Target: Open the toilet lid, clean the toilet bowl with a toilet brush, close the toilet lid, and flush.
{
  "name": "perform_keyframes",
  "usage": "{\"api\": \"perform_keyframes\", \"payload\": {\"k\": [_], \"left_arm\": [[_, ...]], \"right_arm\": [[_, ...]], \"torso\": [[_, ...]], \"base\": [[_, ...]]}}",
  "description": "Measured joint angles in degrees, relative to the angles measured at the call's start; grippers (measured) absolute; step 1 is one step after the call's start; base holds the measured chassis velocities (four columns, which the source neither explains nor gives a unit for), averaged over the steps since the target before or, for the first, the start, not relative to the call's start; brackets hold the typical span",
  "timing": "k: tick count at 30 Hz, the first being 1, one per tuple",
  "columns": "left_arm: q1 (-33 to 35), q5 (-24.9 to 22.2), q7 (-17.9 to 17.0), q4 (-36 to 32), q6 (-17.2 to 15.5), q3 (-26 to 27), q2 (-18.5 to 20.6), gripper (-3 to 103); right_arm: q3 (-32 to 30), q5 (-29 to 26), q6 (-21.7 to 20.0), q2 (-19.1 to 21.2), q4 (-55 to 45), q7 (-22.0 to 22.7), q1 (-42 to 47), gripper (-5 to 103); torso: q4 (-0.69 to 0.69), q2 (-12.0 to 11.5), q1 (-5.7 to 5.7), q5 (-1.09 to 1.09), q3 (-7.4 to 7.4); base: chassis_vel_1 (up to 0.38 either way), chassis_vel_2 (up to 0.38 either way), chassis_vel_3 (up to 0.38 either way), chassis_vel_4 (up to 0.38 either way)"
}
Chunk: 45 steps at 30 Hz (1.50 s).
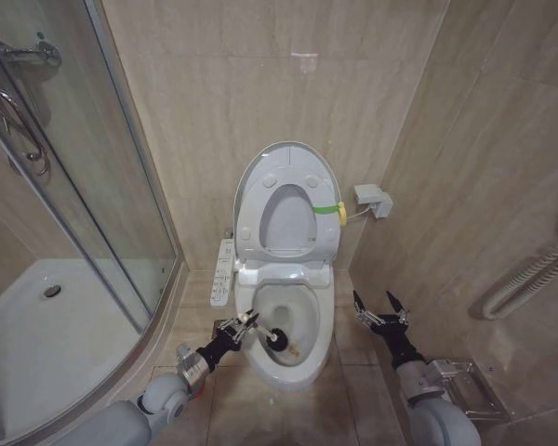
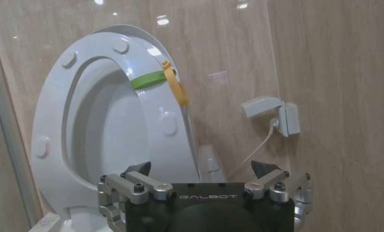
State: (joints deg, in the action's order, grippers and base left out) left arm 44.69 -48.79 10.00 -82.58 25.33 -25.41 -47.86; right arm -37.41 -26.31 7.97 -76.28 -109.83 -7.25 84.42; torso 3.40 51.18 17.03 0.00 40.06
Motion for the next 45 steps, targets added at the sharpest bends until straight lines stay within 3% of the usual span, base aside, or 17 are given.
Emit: {"api": "perform_keyframes", "payload": {"k": [7, 19, 29, 45], "left_arm": [[-5.52, -0.76, 0.11, 8.12, 0.59, -0.01, -2.05, 22], [-9.87, -2.97, 1.61, 12.22, 0.65, -3.14, -5.94, 22], [-14.78, -3.75, 3.6, 19.59, 1.31, -6.96, -10.28, 22], [-17.65, -3.5, 4.02, 23.51, 0.49, -11.81, -14.12, 22]], "right_arm": [[0.0, 0.0, 0.0, 0.0, 0.0, 0.0, 0.0, 100], [0.0, 0.0, 0.0, 0.0, 0.0, 0.0, 0.0, 100], [0.0, 0.0, 0.0, 0.0, 0.0, 0.0, 0.0, 100], [0.0, 0.0, 0.0, 0.0, 0.0, 0.0, 0.0, 100]], "torso": [[0.02, 0.0, 0.0, 0.0, 0.0], [0.01, 0.0, 0.0, 0.01, 0.0], [0.01, 0.0, 0.0, 0.01, 0.0], [0.01, 0.0, 0.0, 0.01, 0.0]], "base": [[0.0, 0.0, 0.0, 0.0], [0.0, 0.0, 0.0, 0.0], [0.0, 0.0, 0.0, 0.0], [0.0, 0.0, 0.0, 0.0]]}}
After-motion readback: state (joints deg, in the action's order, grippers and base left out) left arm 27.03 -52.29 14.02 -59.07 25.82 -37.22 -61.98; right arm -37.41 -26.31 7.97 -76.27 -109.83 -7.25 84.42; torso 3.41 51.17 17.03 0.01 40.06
